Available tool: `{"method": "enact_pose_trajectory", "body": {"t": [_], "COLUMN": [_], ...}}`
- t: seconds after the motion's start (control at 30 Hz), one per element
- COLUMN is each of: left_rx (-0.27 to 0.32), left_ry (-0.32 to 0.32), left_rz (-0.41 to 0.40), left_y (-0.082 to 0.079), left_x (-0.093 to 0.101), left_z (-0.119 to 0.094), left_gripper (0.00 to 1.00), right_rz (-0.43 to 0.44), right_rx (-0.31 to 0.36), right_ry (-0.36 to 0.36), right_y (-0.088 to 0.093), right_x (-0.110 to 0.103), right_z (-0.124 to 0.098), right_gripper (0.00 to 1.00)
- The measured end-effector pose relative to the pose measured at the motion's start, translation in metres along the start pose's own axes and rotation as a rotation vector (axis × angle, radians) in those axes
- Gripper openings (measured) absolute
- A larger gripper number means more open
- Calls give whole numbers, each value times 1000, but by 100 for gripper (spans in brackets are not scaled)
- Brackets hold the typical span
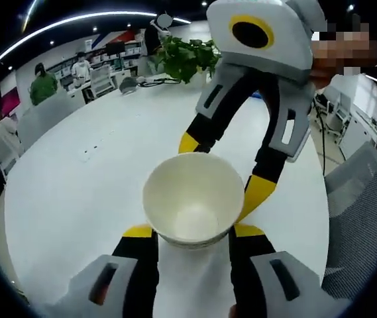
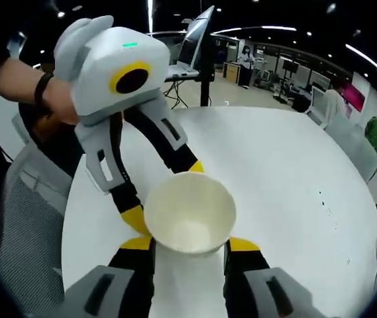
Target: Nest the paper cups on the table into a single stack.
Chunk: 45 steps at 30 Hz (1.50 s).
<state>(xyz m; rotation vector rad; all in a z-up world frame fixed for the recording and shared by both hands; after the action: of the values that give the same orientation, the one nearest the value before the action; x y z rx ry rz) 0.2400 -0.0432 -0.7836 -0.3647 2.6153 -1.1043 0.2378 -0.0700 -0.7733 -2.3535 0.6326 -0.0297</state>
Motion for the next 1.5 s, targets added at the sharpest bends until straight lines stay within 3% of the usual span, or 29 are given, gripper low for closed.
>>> {"method": "enact_pose_trajectory", "body": {"t": [0.37,0.67,1.03,1.17,1.3,1.5], "left_rx": [1,-33,13,43,71,99], "left_ry": [10,0,-91,-126,-160,-193], "left_rz": [-9,-8,-109,-158,-210,-270], "left_y": [3,19,29,29,33,43], "left_x": [-1,4,6,16,28,43], "left_z": [-3,-10,-40,-55,-67,-79], "left_gripper": [42,51,58,60,62,65], "right_rz": [22,94,165,216,231,267], "right_rx": [5,51,87,141,148,165], "right_ry": [-7,8,63,74,100,129], "right_y": [-3,-6,7,12,27,42], "right_x": [-1,-1,0,-2,-6,-20], "right_z": [4,2,-13,-21,-26,-39], "right_gripper": [40,48,60,63,69,69]}}
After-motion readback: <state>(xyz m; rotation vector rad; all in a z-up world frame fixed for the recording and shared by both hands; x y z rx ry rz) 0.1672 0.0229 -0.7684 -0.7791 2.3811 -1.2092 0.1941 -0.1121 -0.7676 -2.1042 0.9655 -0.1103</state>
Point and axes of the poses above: the point that each gripper's makers call its tool centre point, and the gripper's own axes: z roughly forward along the fingers, x roughly to its right, y roughly out of its underside, the point moved 1 cm from there along -z, roughly backward along the fingers, and after that the axes turned 13 degrees about z, right-handed, at the moved point
